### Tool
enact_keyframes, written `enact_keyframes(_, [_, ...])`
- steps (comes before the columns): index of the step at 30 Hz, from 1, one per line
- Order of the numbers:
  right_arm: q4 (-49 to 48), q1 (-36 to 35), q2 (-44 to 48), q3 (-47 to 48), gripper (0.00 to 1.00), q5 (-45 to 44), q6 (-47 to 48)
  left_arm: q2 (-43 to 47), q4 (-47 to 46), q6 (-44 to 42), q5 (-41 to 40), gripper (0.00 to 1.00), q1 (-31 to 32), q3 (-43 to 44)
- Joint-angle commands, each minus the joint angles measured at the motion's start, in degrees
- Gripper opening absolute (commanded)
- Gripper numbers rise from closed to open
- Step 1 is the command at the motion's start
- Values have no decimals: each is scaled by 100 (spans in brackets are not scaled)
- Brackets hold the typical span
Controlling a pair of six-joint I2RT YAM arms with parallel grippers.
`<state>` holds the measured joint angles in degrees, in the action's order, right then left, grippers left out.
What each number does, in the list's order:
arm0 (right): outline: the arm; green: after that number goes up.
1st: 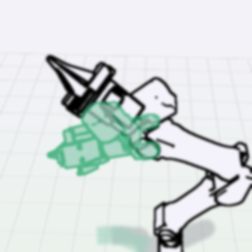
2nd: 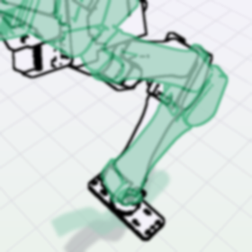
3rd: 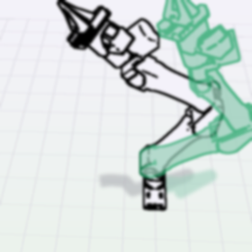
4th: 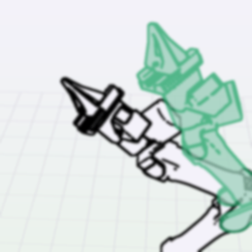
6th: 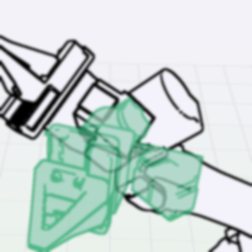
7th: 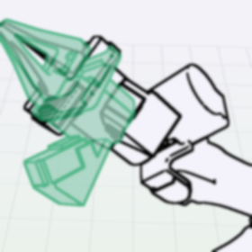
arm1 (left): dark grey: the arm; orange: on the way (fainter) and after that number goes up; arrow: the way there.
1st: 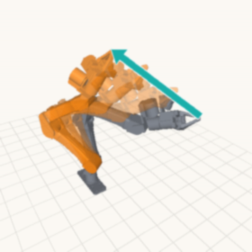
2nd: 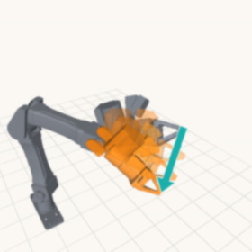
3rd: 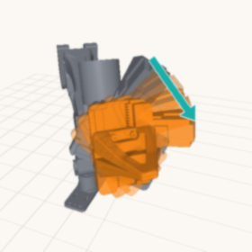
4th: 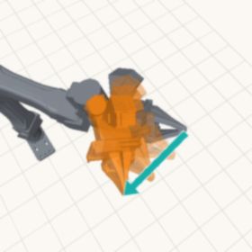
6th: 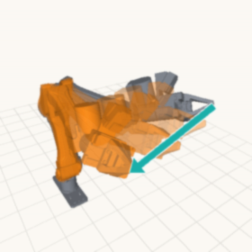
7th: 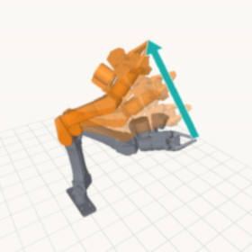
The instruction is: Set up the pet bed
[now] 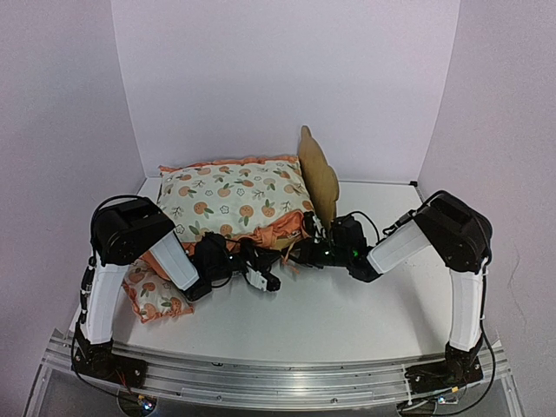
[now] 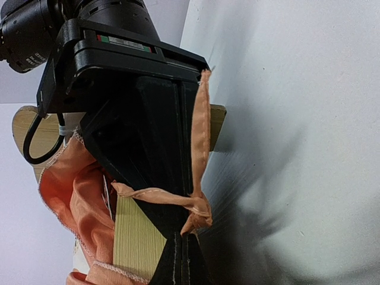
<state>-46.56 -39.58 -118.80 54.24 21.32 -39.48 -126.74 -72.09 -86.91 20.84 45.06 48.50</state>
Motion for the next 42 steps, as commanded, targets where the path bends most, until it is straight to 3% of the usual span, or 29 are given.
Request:
enact_keyframes(1, [-150, -45, 213, 40, 0, 121, -15, 33, -207, 96, 126, 0, 21, -19])
enact_keyframes(4, [-101, -42, 337, -79, 1, 29, 11, 35, -182, 108, 121, 0, 21, 13])
enact_keyframes(13, [420, -92, 1165, -617, 20, -207, 173, 37, -322, 230, 136, 0, 12, 19])
enact_keyframes(21, [746, -112, 1328, -984, 52, -352, 206, 41, -254, 197, 151, 0, 12, 40])
enact_keyframes(24, [769, -114, 1315, -987, 55, -269, 258, 52, -241, 163, 154, 0, 12, 26])
enact_keyframes(29, [810, -114, 1204, -858, 53, -179, 301, 57, -215, 145, 167, 0, 12, 24])
enact_keyframes(37, [821, -111, 1066, -757, 0, 174, 256, 75, -155, 104, 107, 0, 14, 31])
enact_keyframes(42, [1231, -9, 1751, -1293, 0, -740, 553, 164, -40, 152, -8, 0, 13, -43])
